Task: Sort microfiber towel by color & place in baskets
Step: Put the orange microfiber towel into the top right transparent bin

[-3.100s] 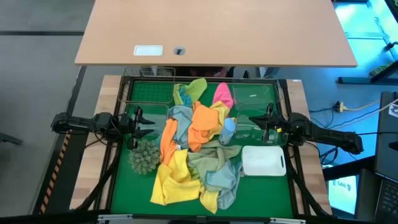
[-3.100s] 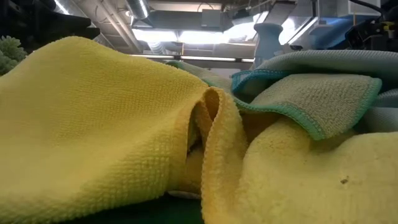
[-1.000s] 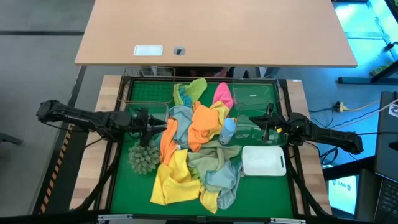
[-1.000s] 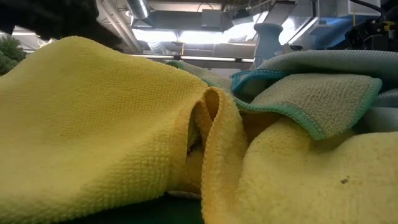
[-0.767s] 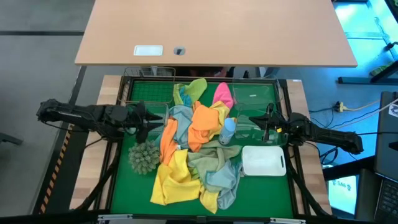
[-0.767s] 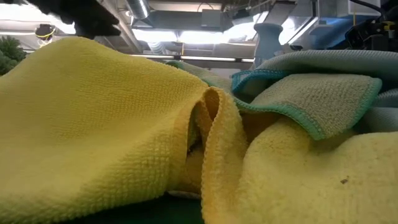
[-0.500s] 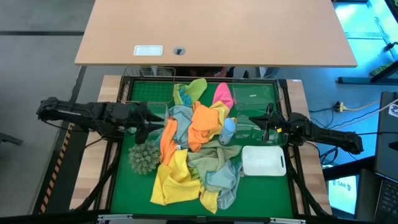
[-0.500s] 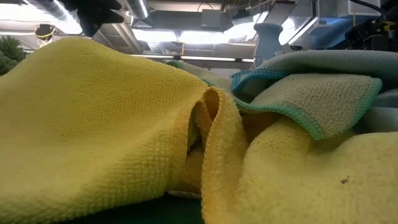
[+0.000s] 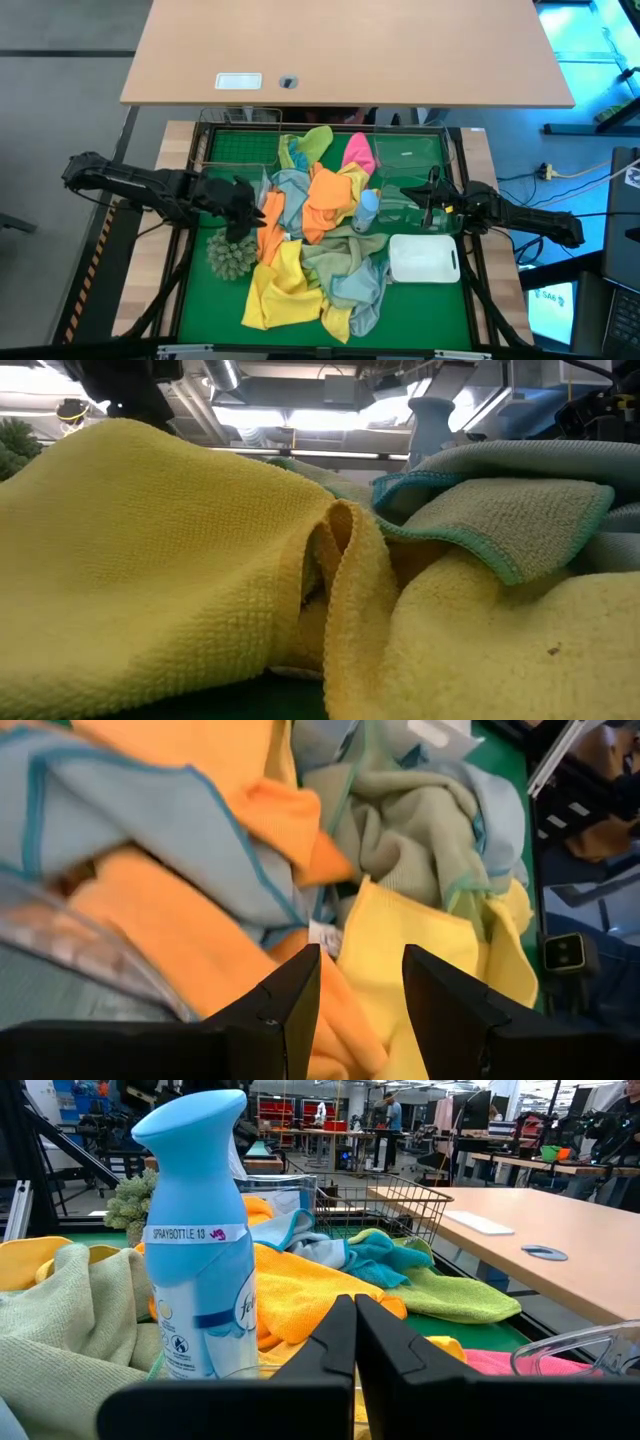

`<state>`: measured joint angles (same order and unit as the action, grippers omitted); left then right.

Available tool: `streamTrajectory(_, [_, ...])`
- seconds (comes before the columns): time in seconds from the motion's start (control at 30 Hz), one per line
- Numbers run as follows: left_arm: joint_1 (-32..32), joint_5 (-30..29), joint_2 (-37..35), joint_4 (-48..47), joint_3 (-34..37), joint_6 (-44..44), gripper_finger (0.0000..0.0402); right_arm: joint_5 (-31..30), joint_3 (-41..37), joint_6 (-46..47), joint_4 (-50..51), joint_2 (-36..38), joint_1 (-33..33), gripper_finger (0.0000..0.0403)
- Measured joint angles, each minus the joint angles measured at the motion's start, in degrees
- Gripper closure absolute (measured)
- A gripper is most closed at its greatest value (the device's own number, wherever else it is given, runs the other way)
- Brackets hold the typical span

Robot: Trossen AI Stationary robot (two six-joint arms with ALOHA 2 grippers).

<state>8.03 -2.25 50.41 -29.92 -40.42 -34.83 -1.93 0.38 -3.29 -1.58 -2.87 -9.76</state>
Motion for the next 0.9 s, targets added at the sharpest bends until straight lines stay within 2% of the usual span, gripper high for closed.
streamTrajectory(0.23, [0.03, 0.34, 0.33, -2.75, 0.0, -1.96, 0.0264, 0.0, 0.0, 0.0, 0.0, 0.0, 0.0, 0.04])
streamTrajectory(0.4, [0.94, -0.82, 1.76, -1.27, -0.02, 6.33, 0.0264, 0.0, 0.0, 0.0, -0.01, 0.0, 0.02, 0.04])
streamTrajectory(0.6, [2.35, -2.34, 8.02, 3.86, -0.02, 18.53, 0.0264, 0.01, 0.0, 0.0, 0.0, 0.0, 0.02, 0.04])
streamTrajectory(0.77, [2.86, -7.52, 12.36, 3.53, -0.02, 24.93, 0.0264, 0.0, 0.0, 0.0, 0.0, 0.0, 0.02, 0.04])
streamTrajectory(0.9, [2.9, -12.03, 13.18, 2.72, -0.02, 28.2, 0.0264, 0.0, 0.0, 0.02, 0.0, 0.0, 0.02, 0.04])
